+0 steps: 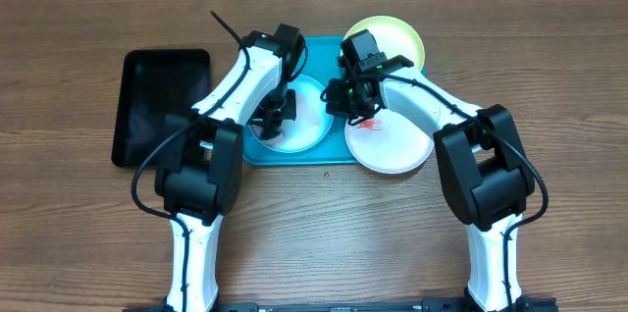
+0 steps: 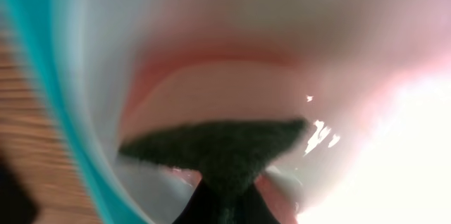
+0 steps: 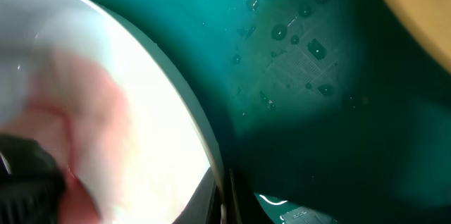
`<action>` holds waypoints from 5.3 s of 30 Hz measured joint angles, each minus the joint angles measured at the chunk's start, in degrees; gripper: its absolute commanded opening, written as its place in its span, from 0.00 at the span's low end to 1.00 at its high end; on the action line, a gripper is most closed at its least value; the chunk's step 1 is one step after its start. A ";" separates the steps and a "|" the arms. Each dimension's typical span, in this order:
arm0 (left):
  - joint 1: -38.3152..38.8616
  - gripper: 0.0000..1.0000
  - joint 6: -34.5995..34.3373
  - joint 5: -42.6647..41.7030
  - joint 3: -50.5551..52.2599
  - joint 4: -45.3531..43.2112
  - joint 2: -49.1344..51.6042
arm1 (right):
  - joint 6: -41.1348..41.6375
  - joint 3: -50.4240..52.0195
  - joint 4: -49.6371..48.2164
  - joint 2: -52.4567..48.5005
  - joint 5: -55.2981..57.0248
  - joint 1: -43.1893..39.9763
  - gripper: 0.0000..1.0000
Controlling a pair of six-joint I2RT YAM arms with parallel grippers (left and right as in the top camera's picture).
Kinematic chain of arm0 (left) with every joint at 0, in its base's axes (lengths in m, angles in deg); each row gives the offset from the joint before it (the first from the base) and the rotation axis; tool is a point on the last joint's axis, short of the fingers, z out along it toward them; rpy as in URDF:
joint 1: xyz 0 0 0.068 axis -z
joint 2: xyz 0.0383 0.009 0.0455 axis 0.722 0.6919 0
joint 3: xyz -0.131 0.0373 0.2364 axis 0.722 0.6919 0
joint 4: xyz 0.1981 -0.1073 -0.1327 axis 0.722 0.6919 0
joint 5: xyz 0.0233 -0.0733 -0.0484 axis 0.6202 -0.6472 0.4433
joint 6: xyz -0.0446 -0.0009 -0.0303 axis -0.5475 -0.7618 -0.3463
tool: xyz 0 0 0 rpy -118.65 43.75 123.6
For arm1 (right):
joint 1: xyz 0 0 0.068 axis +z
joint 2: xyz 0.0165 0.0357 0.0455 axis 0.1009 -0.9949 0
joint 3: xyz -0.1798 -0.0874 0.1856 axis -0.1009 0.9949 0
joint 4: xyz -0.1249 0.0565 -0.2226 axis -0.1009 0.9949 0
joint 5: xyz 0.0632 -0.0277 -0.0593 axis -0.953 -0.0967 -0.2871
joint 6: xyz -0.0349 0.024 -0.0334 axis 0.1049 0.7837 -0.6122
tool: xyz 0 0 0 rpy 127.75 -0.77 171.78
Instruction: Clean dirty plates on tray and stack at the side
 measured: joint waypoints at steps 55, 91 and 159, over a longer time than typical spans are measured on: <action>-10.32 0.04 2.29 -3.67 -36.85 27.80 -6.34 | -0.28 -28.79 34.88 0.11 15.23 0.74 0.04; -22.23 0.04 9.51 -13.25 -36.85 27.80 -6.34 | 12.63 -32.83 46.80 0.11 92.70 28.89 0.04; -21.40 0.04 9.49 -13.25 -36.85 27.80 -6.34 | -7.85 -32.92 43.60 5.99 15.45 -11.76 0.04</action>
